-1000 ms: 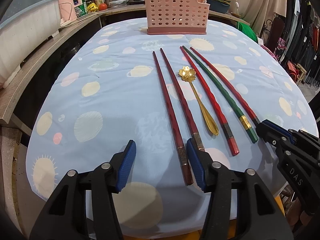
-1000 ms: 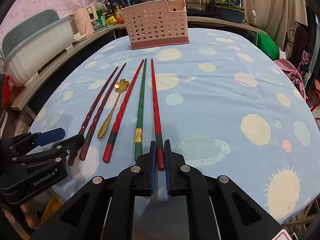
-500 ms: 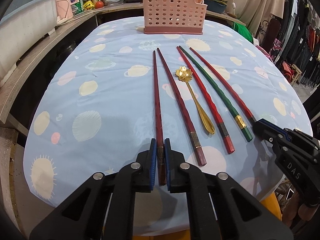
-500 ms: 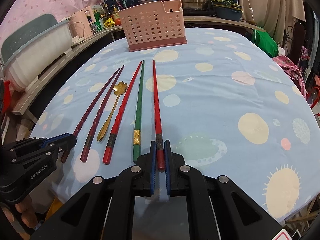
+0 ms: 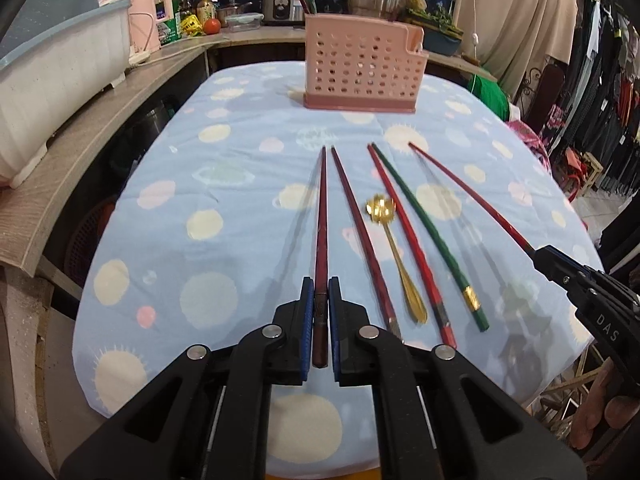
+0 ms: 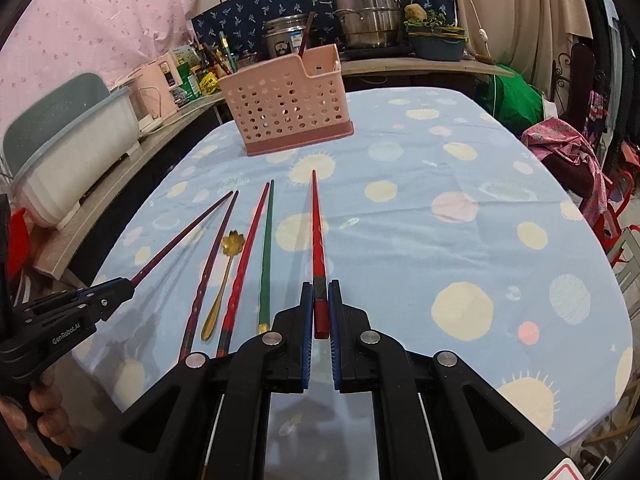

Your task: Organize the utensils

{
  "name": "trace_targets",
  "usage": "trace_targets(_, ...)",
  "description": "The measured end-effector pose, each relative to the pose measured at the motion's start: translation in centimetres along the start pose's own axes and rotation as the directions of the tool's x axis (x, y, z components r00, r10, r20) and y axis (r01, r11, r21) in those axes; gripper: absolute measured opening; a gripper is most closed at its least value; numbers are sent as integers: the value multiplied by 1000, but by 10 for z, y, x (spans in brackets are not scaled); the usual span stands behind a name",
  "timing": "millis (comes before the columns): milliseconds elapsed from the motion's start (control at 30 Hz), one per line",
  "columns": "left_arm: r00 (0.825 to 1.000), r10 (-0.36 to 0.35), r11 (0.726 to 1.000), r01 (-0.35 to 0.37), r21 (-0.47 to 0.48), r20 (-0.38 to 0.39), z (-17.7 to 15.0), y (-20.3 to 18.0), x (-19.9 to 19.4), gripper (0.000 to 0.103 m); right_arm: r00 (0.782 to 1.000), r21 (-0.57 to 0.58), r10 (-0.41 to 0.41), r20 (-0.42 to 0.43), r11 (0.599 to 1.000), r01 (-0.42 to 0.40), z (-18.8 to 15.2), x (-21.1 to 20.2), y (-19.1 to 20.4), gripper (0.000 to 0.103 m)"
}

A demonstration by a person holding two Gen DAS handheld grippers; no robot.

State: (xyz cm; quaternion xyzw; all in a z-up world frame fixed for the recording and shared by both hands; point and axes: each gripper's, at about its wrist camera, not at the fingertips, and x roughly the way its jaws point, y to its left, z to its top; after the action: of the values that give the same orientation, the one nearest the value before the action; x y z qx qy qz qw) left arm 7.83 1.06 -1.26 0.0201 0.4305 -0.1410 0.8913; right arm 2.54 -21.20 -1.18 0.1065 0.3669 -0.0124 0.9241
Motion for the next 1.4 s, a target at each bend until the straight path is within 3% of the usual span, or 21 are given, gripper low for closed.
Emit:
trace_targets(367,993,-13,1000,16,-25,116,69,10,-27,7,991,22,45,126,999,-48,65,-23,-10,7)
trace_targets(533,984,-1,1000,5,-20,176,106,11,-38,7,979,9,65,194,998,-68,100,-33,-10,6)
trace_targets(800,974,-40,999,43,-10,225,168,6,-47,7,957,-6,95,275,995,-98,158,-41,-9,6)
trace_targets(1167,936,-41,999,37,20,349,244,-9,-70,7,923,-54,115,367,993,-103,233,-43,5,1)
trace_targets(1267,927,-39,999,35,17,373,254,-10,-76,7,926,-41,106,362,994,-97,238,-36,2,1)
trace_targets(1400,930,-41,999,34,26,365,248,-6,-74,7,955,-27,113,275,994,-110,219,-13,-9,7)
